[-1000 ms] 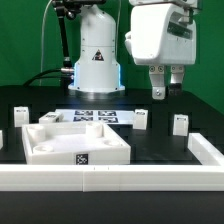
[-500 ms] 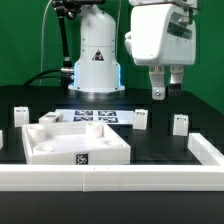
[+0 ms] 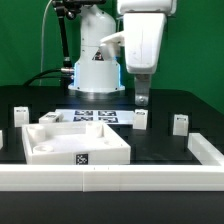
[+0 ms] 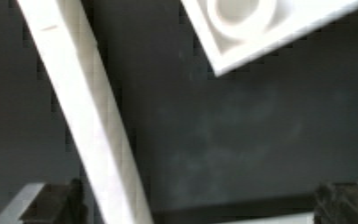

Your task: Assemble one leg

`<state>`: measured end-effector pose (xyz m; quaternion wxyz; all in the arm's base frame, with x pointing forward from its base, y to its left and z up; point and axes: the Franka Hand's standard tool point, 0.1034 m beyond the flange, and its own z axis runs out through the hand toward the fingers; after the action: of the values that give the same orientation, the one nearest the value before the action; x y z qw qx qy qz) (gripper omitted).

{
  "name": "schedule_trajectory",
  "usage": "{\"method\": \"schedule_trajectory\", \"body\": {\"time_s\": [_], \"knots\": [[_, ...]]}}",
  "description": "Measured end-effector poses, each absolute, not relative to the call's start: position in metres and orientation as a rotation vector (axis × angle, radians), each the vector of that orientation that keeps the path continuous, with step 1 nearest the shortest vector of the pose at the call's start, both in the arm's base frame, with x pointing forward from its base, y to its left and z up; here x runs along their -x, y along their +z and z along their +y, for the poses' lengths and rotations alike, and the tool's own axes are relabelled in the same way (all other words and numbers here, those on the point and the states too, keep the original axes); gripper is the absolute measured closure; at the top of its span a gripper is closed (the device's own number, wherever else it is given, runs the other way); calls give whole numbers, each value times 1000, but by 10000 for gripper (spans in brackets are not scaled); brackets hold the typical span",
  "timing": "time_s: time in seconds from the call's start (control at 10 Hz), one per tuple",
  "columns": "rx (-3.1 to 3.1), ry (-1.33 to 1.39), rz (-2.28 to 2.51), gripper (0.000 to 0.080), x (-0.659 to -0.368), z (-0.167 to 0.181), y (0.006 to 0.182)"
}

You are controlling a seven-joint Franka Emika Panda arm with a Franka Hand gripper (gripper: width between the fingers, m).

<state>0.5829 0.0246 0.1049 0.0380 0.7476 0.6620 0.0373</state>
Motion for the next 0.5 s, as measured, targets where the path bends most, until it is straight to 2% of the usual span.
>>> {"method": "schedule_trajectory", "body": {"time_s": [0.2,0.5], "knots": [[-2186,85,2118,150,-581,11,102],[-2203,85,2102,150,-581,12,102]]}}
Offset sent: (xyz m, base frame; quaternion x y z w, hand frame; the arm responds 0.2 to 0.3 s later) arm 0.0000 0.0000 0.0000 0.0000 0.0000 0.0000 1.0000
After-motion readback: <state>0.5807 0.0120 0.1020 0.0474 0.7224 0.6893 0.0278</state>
